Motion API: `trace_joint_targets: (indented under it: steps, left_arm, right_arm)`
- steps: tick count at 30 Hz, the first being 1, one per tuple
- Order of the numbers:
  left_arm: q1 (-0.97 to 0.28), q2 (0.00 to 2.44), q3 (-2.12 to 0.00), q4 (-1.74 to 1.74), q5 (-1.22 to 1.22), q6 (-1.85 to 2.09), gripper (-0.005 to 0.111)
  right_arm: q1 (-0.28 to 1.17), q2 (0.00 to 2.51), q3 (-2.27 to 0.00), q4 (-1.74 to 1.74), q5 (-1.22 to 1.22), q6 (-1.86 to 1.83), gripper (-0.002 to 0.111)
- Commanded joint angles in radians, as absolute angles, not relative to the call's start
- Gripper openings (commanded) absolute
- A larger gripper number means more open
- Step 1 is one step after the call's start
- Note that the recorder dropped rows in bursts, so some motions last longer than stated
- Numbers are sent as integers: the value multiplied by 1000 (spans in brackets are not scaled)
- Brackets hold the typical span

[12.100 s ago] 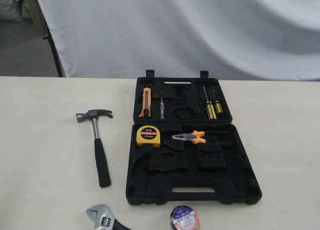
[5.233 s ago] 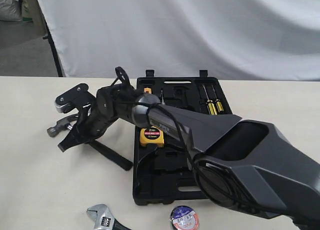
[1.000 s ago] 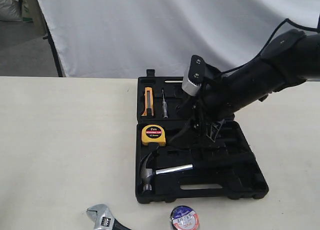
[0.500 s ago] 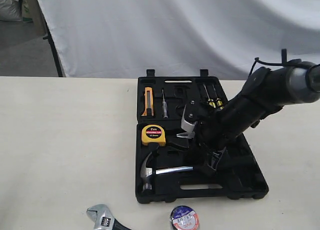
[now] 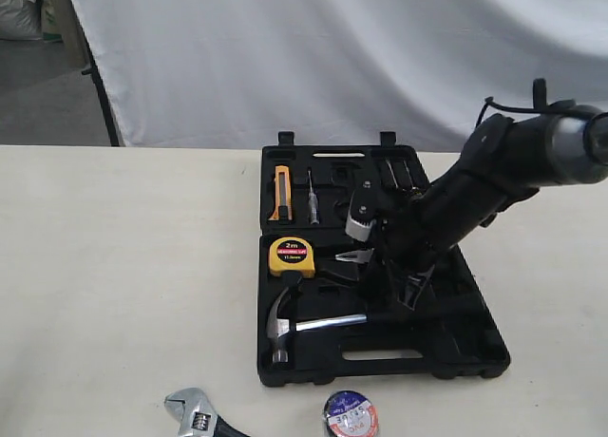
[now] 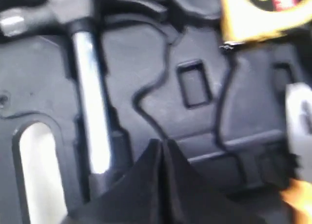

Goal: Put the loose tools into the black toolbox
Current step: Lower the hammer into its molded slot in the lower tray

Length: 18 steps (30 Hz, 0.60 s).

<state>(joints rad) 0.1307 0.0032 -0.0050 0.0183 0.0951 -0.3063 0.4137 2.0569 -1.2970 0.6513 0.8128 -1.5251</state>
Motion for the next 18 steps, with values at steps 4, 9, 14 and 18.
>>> trace_joint_targets:
  steps: [4, 9, 14, 18]
  left_arm:
    - [156, 0, -8, 23, 88, -311, 1]
    - [156, 0, -8, 23, 88, -311, 1]
    - [156, 0, -8, 23, 88, -311, 1]
    - [156, 0, -8, 23, 88, -311, 1]
  right_arm:
    - [410, 1923, -1313, 691, 894, -1465, 0]
    - [412, 1926, -1313, 732, 970, -1492, 0]
    - [412, 2003, -1313, 732, 1033, -1515, 0]
    - [412, 2096, -1313, 711, 1014, -1544, 0]
